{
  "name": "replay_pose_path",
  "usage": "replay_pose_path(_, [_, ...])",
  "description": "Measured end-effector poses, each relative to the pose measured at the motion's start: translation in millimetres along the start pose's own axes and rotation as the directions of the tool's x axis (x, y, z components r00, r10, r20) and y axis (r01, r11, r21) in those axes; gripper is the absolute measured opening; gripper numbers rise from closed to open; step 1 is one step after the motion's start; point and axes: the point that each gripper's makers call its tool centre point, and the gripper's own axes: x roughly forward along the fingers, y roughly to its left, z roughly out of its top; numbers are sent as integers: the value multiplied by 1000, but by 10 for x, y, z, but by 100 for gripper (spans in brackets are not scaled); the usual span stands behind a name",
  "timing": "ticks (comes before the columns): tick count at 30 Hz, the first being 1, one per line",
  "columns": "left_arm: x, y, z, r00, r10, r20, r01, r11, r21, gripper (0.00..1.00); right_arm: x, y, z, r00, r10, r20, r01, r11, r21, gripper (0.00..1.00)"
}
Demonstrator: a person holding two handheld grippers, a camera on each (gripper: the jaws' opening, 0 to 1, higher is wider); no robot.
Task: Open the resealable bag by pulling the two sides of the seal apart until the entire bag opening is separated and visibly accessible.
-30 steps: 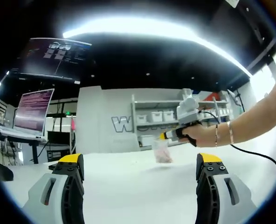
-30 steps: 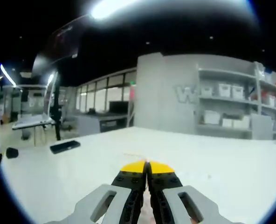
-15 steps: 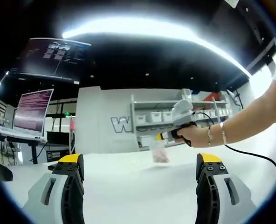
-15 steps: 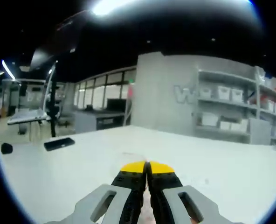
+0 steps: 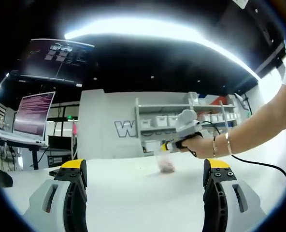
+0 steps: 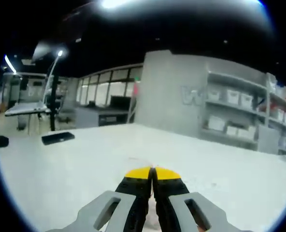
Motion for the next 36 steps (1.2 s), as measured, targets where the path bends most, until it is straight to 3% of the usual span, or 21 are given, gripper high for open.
replay_pose_path(11, [-3,4,8,1000,1,4,-1,1000,-6,99,-120,448,-273,993,105,-52,-106,994,-4,0])
replay_pose_path(16, [-8,3,24,1000,1,11,-1,1000,-9,99,-166,587,-407,986,145,-78,-145,989,4,8])
replay_pose_path(26, [0,25,45,1000,-1,20,1,1000,-17,99,-266,721,-471,979,185,-83,-185,983,6,8])
replay_pose_path(31, [-2,27,46,1000,1,22,0,1000,-21,99,-284,750,-495,977,192,-89,-194,981,-17,16])
replay_pose_path(36, [-2,27,49,1000,1,23,0,1000,-28,99,-246,745,-498,975,206,-83,-208,978,-19,16])
